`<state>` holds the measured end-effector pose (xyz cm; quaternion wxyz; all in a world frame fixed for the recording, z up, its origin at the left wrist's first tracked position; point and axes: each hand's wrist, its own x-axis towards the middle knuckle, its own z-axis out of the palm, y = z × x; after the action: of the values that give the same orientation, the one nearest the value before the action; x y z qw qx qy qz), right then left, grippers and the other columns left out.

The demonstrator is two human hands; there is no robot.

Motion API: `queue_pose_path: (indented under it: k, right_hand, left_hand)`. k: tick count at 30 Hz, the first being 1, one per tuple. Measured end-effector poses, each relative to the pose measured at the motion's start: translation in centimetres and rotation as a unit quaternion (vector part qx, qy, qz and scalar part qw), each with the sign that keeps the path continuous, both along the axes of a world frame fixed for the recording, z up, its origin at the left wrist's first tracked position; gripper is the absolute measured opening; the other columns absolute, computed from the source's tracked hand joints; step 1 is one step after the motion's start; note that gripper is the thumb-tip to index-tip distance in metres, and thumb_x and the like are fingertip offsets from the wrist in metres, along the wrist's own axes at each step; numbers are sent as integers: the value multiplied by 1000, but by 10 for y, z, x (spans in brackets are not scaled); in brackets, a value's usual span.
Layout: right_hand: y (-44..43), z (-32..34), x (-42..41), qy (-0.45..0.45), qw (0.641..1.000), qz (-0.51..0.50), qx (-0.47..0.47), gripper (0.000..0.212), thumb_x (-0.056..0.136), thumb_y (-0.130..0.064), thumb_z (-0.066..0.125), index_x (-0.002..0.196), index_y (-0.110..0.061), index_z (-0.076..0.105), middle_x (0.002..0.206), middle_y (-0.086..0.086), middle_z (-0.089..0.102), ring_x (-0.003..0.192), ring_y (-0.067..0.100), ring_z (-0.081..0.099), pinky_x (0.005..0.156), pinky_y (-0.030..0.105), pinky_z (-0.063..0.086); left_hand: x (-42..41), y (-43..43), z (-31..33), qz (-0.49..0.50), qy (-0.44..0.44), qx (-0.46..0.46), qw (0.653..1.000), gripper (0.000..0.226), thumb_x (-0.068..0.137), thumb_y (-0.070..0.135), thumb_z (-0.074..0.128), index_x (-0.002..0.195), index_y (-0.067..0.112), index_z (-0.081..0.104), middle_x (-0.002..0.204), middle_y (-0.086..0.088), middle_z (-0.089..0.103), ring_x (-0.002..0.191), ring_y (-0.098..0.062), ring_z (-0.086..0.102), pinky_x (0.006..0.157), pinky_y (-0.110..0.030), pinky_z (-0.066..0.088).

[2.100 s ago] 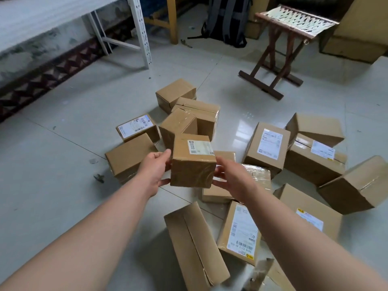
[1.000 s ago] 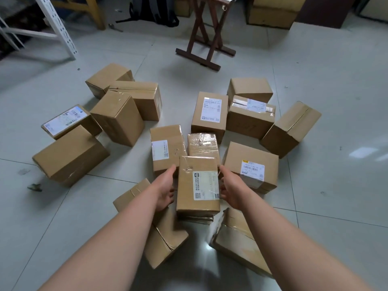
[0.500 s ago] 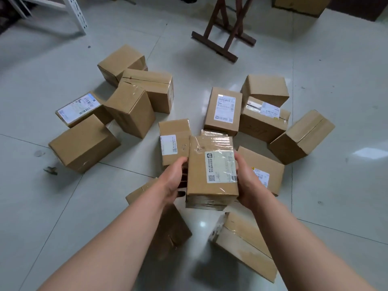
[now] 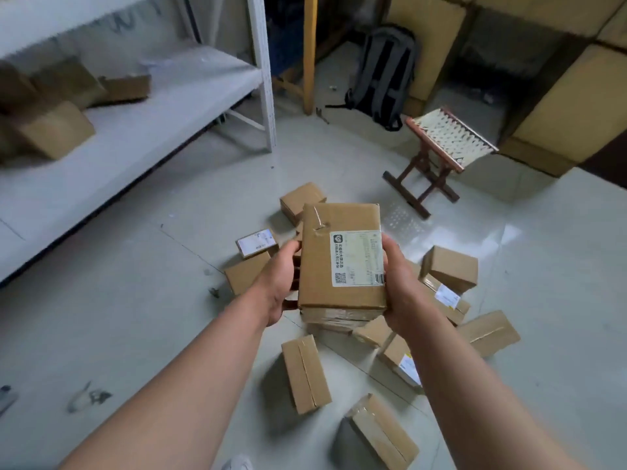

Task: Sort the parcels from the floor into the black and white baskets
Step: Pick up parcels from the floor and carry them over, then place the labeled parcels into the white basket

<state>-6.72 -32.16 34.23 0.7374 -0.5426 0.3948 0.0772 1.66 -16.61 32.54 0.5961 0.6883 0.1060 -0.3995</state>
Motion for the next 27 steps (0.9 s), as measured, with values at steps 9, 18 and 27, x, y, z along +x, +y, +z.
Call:
queue_pose_path:
  k: [9, 18, 27]
  right_hand:
    - [116, 240, 61, -63, 978, 198, -16, 61, 89, -65, 36, 108, -23, 74, 101, 4, 76, 99, 24, 69, 87, 38, 53]
    - [339, 363, 59, -115, 913, 390, -17, 55, 90, -64, 35, 96, -26, 74, 90, 0, 77, 92, 23, 67, 87, 42, 50]
    - [574, 339, 31, -79, 851, 519, 22, 65, 91, -68, 31, 106, -20, 72, 98, 5, 75, 99, 25, 67, 91, 38, 52]
  left_hand:
    - [2, 134, 250, 144, -115, 21, 983, 46, 99, 49, 28, 73, 26, 59, 61, 6, 59, 67, -16, 53, 71, -32, 44]
    - [-78, 354, 376, 340, -160, 43, 926, 58, 86, 73, 32, 106, 34, 69, 120, -5, 67, 112, -25, 58, 105, -48, 38]
    - [-151, 559, 364, 456, -116, 40, 881, 68, 83, 81, 28, 109, 34, 70, 113, -2, 70, 111, -26, 60, 102, -50, 38]
